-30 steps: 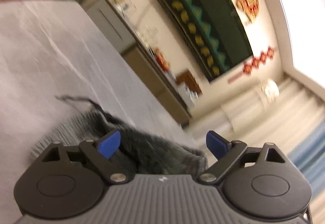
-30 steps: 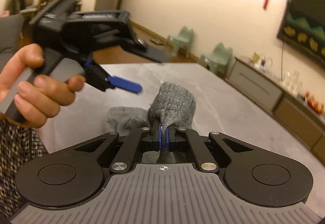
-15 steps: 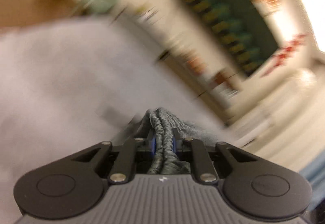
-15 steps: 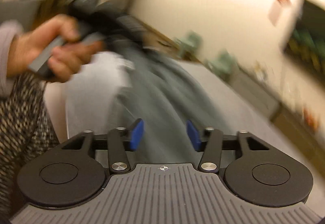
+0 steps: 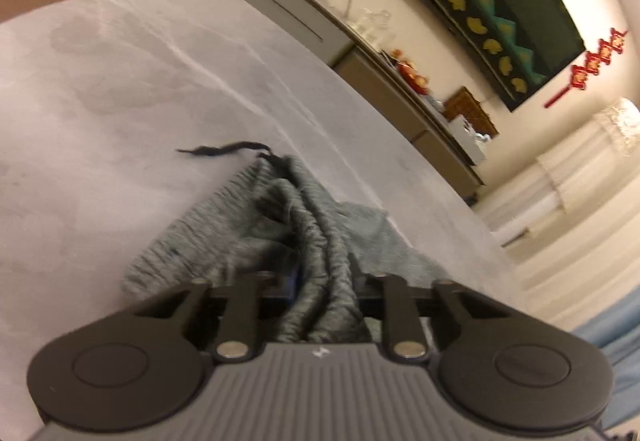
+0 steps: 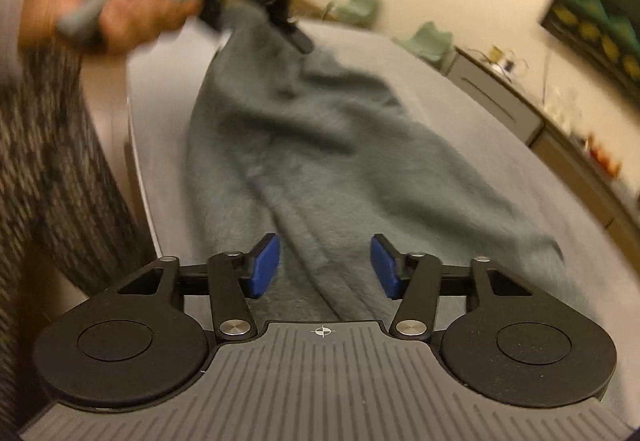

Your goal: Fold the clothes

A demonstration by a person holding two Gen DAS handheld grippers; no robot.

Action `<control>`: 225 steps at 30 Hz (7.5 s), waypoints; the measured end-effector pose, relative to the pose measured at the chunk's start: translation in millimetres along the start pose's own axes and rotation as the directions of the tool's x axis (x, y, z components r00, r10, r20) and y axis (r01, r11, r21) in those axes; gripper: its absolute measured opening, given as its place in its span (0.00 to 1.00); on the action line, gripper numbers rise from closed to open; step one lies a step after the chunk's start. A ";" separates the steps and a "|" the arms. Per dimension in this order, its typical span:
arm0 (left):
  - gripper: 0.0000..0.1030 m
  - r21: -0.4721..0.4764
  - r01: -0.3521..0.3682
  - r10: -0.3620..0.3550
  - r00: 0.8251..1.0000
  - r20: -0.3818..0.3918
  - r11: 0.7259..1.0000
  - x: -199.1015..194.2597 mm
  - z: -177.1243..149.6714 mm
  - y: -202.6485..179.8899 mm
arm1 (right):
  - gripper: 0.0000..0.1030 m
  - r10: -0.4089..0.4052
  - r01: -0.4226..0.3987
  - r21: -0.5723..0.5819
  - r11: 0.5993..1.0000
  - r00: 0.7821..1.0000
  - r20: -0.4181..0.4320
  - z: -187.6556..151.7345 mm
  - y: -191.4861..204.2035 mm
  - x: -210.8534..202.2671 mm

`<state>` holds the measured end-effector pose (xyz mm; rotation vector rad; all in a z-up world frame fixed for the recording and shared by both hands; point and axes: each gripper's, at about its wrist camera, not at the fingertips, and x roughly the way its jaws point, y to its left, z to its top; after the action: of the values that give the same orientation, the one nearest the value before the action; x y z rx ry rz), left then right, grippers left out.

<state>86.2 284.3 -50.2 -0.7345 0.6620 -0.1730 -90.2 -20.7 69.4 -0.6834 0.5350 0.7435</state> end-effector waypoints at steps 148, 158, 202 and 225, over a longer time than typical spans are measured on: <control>0.35 0.700 0.082 0.171 0.944 -0.283 0.709 71.0 -145.8 -225.6 | 0.53 -0.410 0.702 0.555 0.446 0.711 -0.571 -342.1 -313.5 -172.1; 0.34 0.298 -0.441 0.467 0.884 -0.020 0.847 41.4 28.6 -87.4 | 0.55 -0.435 0.704 0.525 0.479 0.709 -0.554 -331.6 -311.9 -151.5; 0.66 0.950 0.305 -0.063 0.949 -0.309 -0.065 149.3 -523.5 -559.8 | 0.21 -0.306 0.172 0.982 0.076 0.942 -0.141 -441.3 -329.5 -249.8; 0.22 0.464 0.341 -0.168 0.912 -0.375 0.817 122.2 -330.8 -393.3 | 0.42 -0.317 -0.044 0.972 0.231 0.941 0.118 -409.0 -306.9 -251.0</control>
<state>9.5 -237.9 -29.9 -0.2599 0.7749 -0.7122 -96.0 -590.2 74.7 0.6103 0.5332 0.1827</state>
